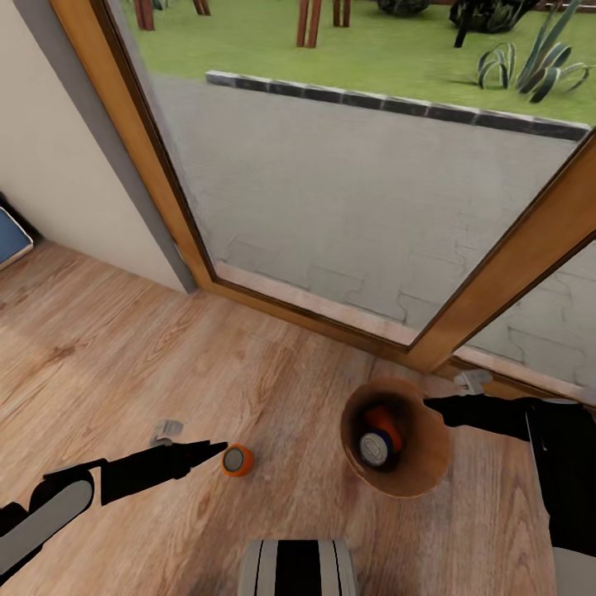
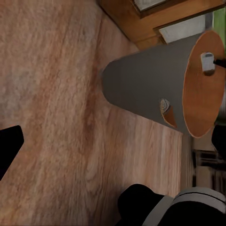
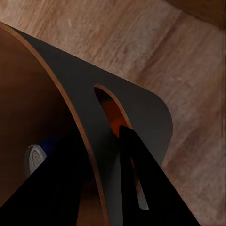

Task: Put the three can of soda from the living room inside the tash can in the kitchen.

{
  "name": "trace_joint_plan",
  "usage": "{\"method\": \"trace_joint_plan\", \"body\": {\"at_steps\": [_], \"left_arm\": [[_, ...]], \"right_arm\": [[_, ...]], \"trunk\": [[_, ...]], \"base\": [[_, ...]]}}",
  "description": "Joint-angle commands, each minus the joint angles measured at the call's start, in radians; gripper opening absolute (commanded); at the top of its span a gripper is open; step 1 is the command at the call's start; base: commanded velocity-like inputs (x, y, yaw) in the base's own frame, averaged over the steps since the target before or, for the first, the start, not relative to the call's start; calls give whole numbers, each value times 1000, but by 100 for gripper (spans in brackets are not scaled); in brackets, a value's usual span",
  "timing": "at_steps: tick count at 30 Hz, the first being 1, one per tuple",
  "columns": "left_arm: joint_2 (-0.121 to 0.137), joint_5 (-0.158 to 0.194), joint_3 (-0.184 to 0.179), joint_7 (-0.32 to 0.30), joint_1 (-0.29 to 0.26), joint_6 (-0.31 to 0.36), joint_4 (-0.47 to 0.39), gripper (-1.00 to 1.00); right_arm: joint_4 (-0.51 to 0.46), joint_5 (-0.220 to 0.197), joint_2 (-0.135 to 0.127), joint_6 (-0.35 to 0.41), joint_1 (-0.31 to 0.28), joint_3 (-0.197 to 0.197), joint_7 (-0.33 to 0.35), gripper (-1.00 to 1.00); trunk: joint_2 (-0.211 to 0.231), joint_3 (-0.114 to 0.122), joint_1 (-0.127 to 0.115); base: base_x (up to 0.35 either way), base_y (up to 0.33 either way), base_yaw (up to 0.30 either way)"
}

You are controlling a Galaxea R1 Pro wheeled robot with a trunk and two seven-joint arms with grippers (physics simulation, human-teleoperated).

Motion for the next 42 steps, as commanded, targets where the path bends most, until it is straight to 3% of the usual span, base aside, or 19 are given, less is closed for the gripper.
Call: {"method": "trace_joint_plan", "body": {"at_steps": [1, 6, 9, 14, 15, 18, 19, 22, 24, 26, 28, 38, 39, 40, 42], "left_arm": [[-1, 6, 0, -6, 0, 0, 6, 100], [-2, 34, -1, -34, 0, 1, 12, 100], [-4, 33, -2, -50, 0, 1, 12, 100], [-32, 23, -9, -22, -1, 24, -11, 100], [-201, 21, -9, 646, -1, 66, -17, 100], [-256, 4, -4, 814, -1, 106, -23, 100], [-276, -23, -1, 867, -1, 119, -27, 100], [-287, -48, 1, 896, -1, 125, -29, 100], [-304, -64, 2, 951, -1, 127, -29, 100], [-328, -77, 2, 1027, -1, 127, -29, 100], [-376, -110, 1, 1123, -1, 129, -28, 100], [-467, -248, 4, 1162, -1, 160, -19, 100], [-492, -267, 11, 1164, -1, 189, -17, 100], [-530, -300, 43, 1165, -1, 217, -14, 100], [-571, -366, 99, 1164, -1, 243, -9, 100]], "right_arm": [[0, -6, 0, 8, 0, 0, 7, -100], [0, 40, -2, -23, 0, 0, 21, -100], [0, 57, -1, -34, 0, 0, 21, -100], [0, 83, -1, -52, 0, 0, 21, -100], [0, -158, -2, 87, 0, 0, 21, -100], [0, -158, -1, 87, 0, 0, 21, -100], [0, -158, -2, 87, 0, 0, 21, -100], [0, -158, -2, 87, 0, 0, 21, -100], [0, -158, -2, 87, 0, 0, 21, -100], [0, -158, -2, 87, 0, 0, 21, -100], [0, -158, -2, 87, 0, 0, 21, -100], [0, -158, -1, 87, 0, 0, 21, -100], [0, -158, -1, 87, 0, 1, 21, -100], [0, -158, -1, 87, 0, 1, 21, -100], [0, -158, -1, 87, 0, 2, 21, -100]], "trunk": [[0, 0, 0], [0, 0, 0], [0, 0, 0], [0, 0, 0], [0, 0, 0], [0, 0, 0], [0, 0, 0], [0, 0, 0], [0, 0, 0], [0, 0, 0], [0, 0, 0], [0, 0, 0], [0, 0, 0], [0, 0, 0], [0, 0, 0]], "base": [[0, 0, 0], [0, 0, 0], [0, 0, 0], [0, 0, 0], [0, 0, 0], [0, 0, 0], [0, 0, 0], [0, 0, 0], [0, 0, 0], [0, 0, 0], [0, 0, 0], [0, 0, 0], [0, 0, 0], [0, 0, 0], [0, 0, 0]]}}
